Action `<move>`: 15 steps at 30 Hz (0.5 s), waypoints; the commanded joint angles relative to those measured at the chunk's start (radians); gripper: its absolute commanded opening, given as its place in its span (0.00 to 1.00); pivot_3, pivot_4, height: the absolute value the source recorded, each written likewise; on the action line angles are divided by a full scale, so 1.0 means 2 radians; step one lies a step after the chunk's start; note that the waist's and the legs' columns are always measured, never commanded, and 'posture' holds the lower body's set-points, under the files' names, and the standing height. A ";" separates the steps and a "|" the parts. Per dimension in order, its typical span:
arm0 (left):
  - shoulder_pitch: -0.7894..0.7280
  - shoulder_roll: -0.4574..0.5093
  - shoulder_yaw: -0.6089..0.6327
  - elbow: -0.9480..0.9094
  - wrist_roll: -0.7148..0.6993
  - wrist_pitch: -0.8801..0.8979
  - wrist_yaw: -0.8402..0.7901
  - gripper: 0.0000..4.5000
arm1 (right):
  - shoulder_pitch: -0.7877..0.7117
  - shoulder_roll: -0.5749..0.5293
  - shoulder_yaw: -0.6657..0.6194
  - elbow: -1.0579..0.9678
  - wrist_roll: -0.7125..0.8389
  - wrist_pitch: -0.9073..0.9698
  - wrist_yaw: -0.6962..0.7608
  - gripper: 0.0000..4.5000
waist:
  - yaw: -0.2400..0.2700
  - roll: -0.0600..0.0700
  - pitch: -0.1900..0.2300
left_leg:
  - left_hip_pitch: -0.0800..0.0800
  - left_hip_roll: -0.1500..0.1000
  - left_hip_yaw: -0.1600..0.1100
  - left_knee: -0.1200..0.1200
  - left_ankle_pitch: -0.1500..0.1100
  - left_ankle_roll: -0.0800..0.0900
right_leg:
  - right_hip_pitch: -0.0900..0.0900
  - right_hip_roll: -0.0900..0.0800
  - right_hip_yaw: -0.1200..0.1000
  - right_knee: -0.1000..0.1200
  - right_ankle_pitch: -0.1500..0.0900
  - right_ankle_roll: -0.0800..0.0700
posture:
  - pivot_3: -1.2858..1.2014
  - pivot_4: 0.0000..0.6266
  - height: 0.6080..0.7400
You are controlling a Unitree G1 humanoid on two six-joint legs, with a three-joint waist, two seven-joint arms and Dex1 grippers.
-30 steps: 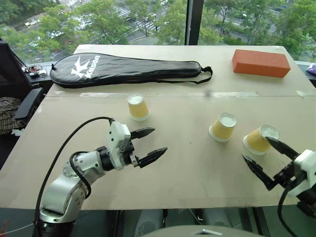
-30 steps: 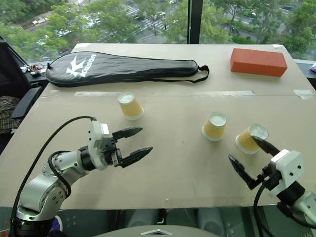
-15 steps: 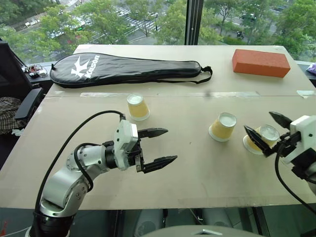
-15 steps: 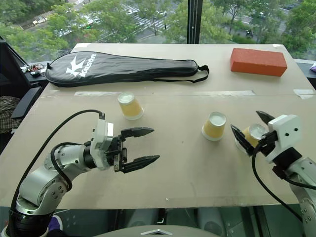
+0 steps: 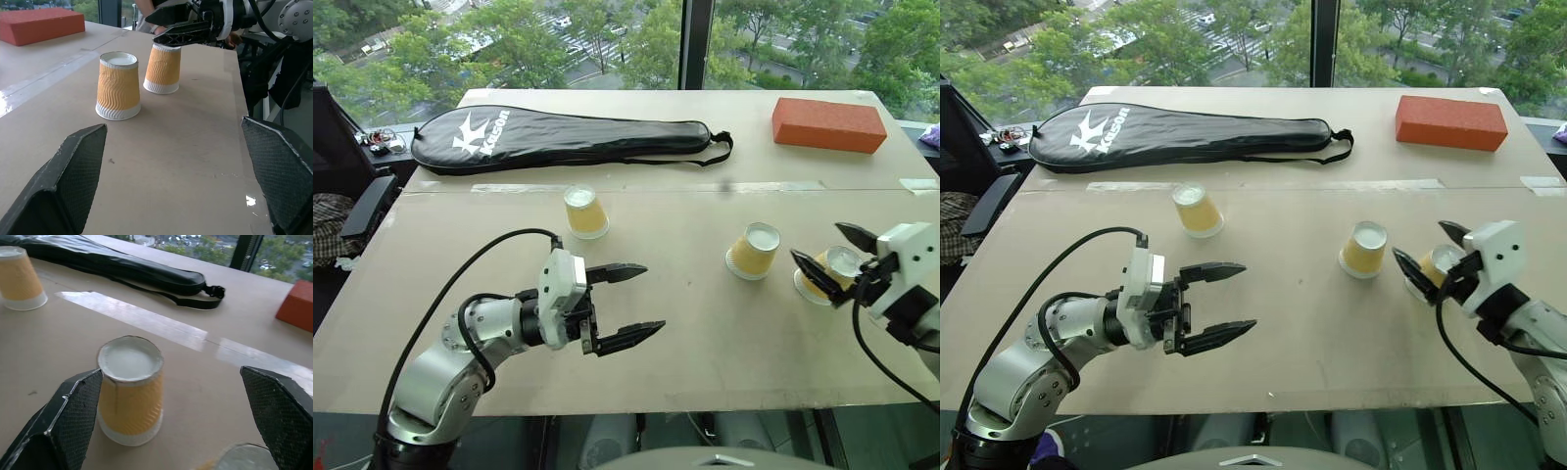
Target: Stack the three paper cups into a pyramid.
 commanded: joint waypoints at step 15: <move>0.071 0.000 0.033 -0.049 0.008 -0.036 0.020 1.00 | -0.152 0.011 0.127 0.092 -0.064 0.053 -0.017 0.87 | 0.000 0.000 0.000 | -0.001 0.000 0.000 0.000 0.000 0.000 | 0.000 0.000 0.000 0.000 0.001 -0.002 | 0.52 0.24 1.00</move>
